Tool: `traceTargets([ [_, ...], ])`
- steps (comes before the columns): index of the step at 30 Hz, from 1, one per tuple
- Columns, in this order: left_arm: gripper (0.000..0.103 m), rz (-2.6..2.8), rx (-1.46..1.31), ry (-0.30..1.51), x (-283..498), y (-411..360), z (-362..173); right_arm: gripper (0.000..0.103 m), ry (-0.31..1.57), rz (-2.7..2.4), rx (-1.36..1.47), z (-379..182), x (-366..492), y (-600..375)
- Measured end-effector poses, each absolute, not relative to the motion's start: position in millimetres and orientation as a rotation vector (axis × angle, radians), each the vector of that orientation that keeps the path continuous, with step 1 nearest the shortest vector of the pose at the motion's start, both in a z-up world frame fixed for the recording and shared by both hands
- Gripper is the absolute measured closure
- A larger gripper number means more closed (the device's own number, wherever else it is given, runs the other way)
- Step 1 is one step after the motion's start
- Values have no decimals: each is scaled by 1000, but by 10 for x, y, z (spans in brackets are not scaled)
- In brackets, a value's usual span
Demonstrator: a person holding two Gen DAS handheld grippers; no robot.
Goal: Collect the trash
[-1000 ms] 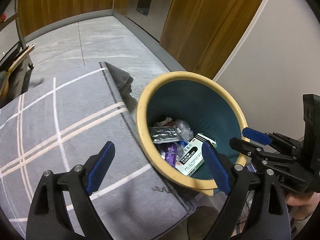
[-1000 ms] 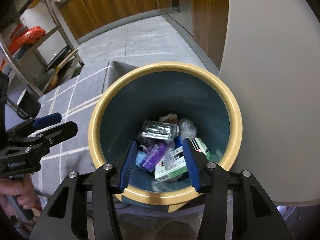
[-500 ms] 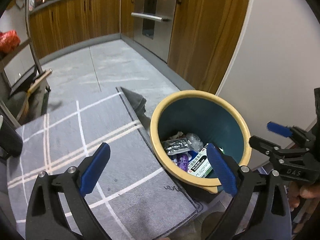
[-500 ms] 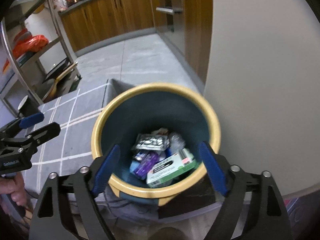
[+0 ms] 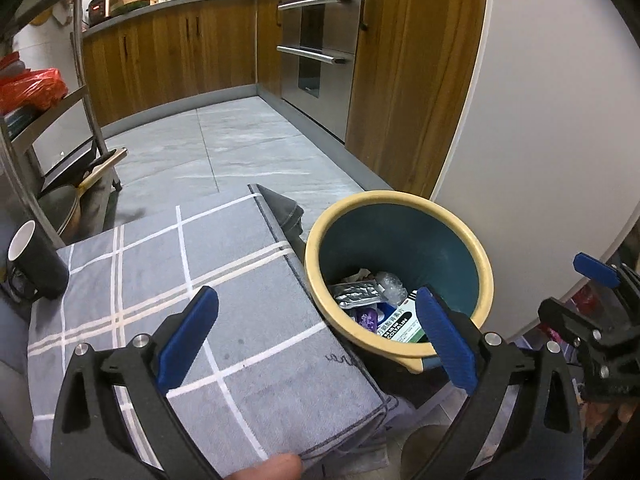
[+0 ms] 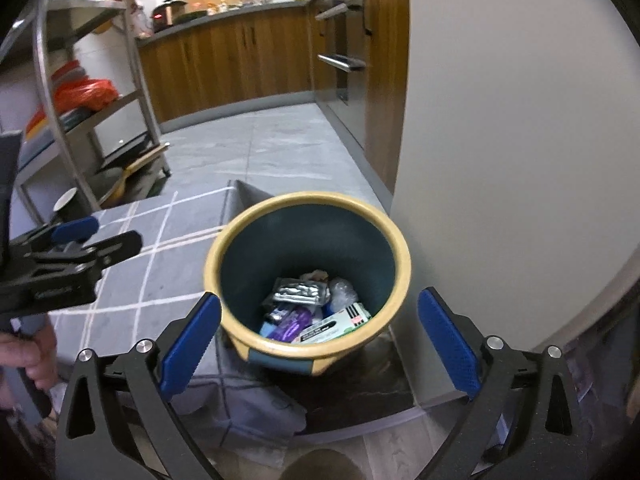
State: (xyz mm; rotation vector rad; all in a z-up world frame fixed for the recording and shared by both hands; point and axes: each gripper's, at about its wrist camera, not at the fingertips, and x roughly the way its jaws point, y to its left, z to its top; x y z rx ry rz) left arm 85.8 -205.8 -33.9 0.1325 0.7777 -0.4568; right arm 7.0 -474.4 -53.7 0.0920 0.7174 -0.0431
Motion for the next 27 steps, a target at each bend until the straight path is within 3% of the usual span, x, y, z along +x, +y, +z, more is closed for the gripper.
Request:
traceTargets([
  [27, 6, -510, 151, 728, 394, -2093, -260, 5, 622, -74, 152, -409, -187, -4831],
])
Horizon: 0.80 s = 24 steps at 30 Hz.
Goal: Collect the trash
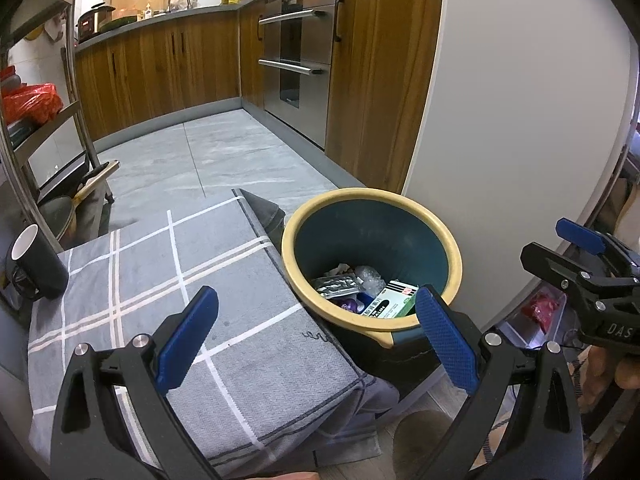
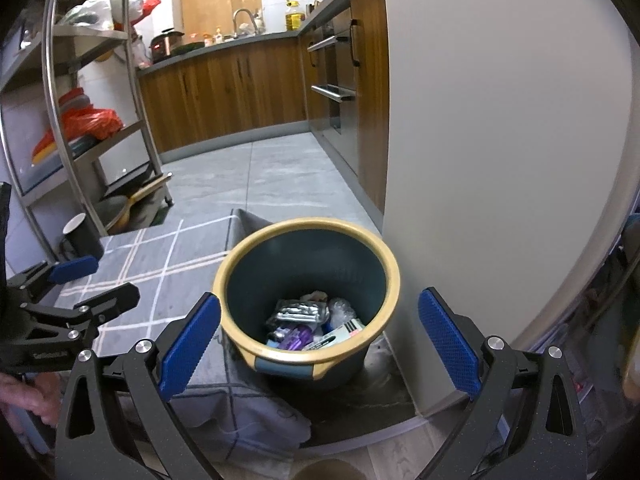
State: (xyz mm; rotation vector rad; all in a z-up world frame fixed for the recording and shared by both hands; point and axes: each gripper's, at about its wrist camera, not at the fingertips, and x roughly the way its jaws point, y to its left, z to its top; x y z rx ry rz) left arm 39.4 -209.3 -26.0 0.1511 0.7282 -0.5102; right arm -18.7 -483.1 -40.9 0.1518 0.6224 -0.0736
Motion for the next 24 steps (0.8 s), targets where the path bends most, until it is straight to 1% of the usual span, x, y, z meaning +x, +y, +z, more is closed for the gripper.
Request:
traceTargets([
  [24, 6, -515, 150, 727, 377, -2088, -243, 5, 626, -71, 151, -416, -206, -4809],
])
